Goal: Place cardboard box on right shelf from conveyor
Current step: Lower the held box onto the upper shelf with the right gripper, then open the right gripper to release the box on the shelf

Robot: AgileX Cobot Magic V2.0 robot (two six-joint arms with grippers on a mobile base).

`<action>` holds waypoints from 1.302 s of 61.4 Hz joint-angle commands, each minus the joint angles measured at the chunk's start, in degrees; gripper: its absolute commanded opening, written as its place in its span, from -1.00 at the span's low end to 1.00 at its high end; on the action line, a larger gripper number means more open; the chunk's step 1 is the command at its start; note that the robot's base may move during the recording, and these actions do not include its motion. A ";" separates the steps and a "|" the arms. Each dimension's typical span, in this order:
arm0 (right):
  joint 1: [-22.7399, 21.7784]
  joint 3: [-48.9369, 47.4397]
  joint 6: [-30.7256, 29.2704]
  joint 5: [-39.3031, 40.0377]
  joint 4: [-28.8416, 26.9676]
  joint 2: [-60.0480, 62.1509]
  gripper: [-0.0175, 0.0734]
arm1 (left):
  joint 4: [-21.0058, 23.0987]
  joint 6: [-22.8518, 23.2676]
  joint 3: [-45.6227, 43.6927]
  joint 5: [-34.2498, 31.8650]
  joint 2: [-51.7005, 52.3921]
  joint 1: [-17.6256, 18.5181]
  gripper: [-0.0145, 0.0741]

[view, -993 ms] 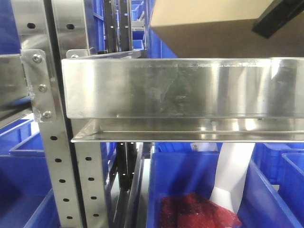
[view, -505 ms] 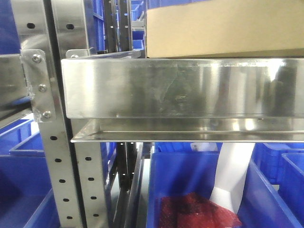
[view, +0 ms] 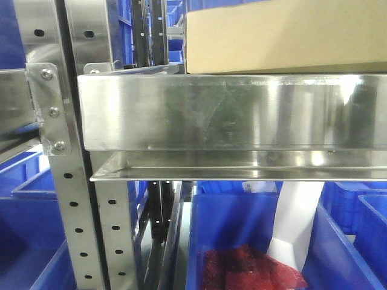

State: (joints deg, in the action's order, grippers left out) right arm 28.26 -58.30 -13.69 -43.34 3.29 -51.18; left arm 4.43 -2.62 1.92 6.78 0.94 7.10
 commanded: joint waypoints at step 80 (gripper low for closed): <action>-0.07 11.07 34.59 6.88 14.70 28.93 -0.56 | 0.34 -0.01 0.36 -4.88 0.60 0.29 -0.94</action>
State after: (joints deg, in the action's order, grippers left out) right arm 28.26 -45.93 20.90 -41.83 16.31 -21.66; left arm 4.43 -2.62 1.92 6.78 0.94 7.10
